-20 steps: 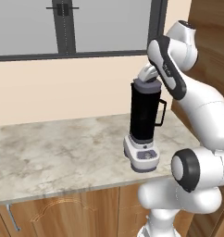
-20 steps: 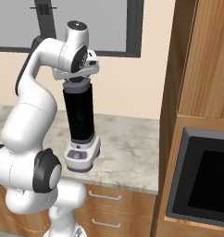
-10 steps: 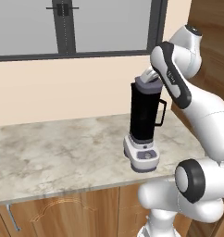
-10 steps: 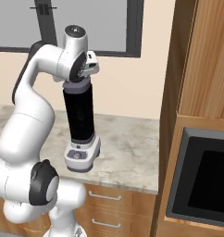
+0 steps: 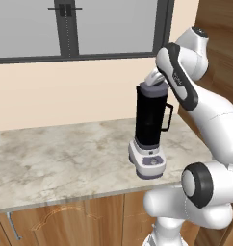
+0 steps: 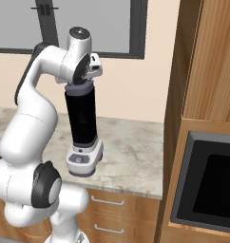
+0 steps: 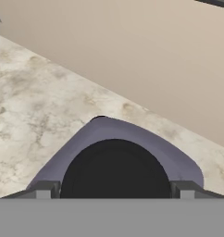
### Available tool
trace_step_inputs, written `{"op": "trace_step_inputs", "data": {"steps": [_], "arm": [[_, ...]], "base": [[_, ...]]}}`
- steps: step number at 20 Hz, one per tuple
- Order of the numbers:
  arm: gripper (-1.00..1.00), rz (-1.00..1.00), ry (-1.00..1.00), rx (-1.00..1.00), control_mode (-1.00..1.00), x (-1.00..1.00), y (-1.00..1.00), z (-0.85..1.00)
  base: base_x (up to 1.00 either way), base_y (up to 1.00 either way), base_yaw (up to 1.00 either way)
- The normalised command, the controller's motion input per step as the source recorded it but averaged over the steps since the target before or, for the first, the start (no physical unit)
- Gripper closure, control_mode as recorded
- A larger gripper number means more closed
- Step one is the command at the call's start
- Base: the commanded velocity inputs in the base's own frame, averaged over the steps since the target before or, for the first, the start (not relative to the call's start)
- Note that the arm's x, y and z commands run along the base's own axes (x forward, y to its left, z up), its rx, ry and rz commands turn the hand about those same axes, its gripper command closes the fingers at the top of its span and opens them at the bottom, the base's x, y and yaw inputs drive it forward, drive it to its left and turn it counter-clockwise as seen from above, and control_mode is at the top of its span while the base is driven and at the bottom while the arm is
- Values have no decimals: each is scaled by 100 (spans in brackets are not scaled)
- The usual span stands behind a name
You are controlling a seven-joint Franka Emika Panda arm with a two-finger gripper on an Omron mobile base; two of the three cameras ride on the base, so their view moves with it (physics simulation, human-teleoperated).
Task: Close the lid blender by securely placing the lid on top.
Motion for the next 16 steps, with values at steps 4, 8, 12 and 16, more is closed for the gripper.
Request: {"op": "trace_step_inputs", "data": {"steps": [4, 8, 12, 16], "arm": [[100, 0, 0, 0, -100, 21, 11, -16], [100, 0, -7, 0, -100, 1, 1, 0], [100, 0, -13, 0, -100, 0, 0, 0], [100, 1, -13, 3, -100, 0, 0, -24]], "base": [[0, 0, 0], [0, 0, 0], [0, 0, 0], [0, 0, 0]]}}
